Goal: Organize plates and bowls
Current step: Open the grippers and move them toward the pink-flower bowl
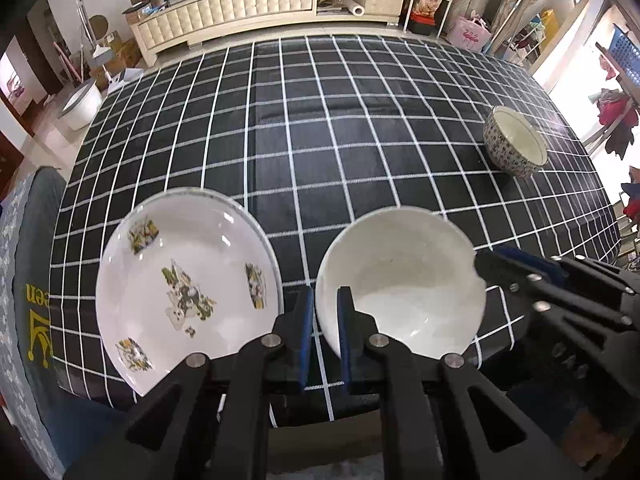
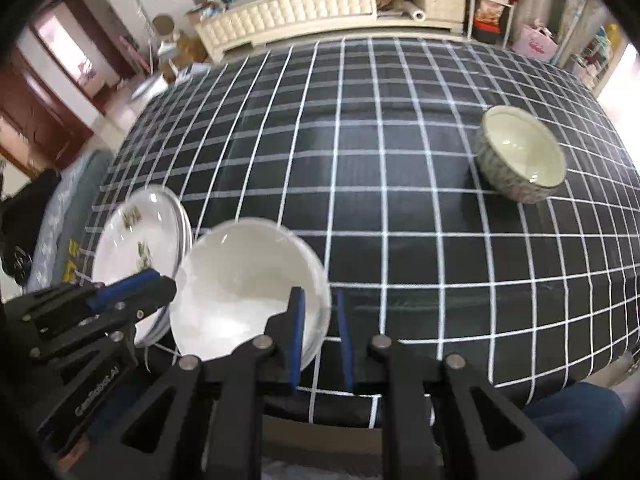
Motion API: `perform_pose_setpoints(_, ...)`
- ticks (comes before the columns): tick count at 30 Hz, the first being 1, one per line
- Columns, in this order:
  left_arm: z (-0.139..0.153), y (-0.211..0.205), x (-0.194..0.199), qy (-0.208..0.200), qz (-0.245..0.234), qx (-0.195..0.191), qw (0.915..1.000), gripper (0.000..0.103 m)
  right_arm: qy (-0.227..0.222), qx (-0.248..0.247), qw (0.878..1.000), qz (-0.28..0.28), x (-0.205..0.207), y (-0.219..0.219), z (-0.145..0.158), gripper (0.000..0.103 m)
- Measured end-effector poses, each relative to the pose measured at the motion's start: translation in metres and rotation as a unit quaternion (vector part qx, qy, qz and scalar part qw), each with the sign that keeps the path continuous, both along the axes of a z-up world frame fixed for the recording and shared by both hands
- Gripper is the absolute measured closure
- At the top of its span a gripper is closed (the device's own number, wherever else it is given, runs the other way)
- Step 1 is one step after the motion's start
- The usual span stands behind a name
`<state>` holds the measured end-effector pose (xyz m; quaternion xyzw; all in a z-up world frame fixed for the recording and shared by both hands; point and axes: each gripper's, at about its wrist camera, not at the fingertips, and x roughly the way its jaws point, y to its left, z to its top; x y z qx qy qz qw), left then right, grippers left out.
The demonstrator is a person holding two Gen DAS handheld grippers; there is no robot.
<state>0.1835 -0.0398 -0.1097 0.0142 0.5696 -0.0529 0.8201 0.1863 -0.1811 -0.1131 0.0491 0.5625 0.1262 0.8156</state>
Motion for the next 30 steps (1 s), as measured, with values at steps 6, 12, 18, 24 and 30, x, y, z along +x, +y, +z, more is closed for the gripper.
perform_pose_setpoints(6,0.02,-0.021,0.018,-0.019,-0.025,-0.006,0.9995,0.087,-0.028,0.005,0.998,-0.057,0.003,-0.046,0.024,0.065)
perform_pose_setpoints(12,0.037,-0.06,0.041,-0.029,-0.059,-0.035,0.9972,0.073,-0.034,0.013,0.995,-0.097,0.009,-0.094,0.04,0.06)
perform_pose_setpoints(18,0.048,-0.114,0.062,-0.039,-0.093,-0.04,0.9941,0.065,-0.036,0.004,0.993,-0.114,0.023,-0.138,0.052,0.052)
perform_pose_setpoints(24,0.053,-0.158,0.085,-0.036,-0.112,-0.04,0.9922,0.065,-0.03,0.007,0.991,-0.128,0.04,-0.177,0.057,0.051)
perform_pose_setpoints(30,0.05,-0.19,0.114,-0.027,-0.127,-0.024,0.9913,0.062,-0.021,0.009,0.991,-0.132,0.058,-0.199,0.053,0.051)
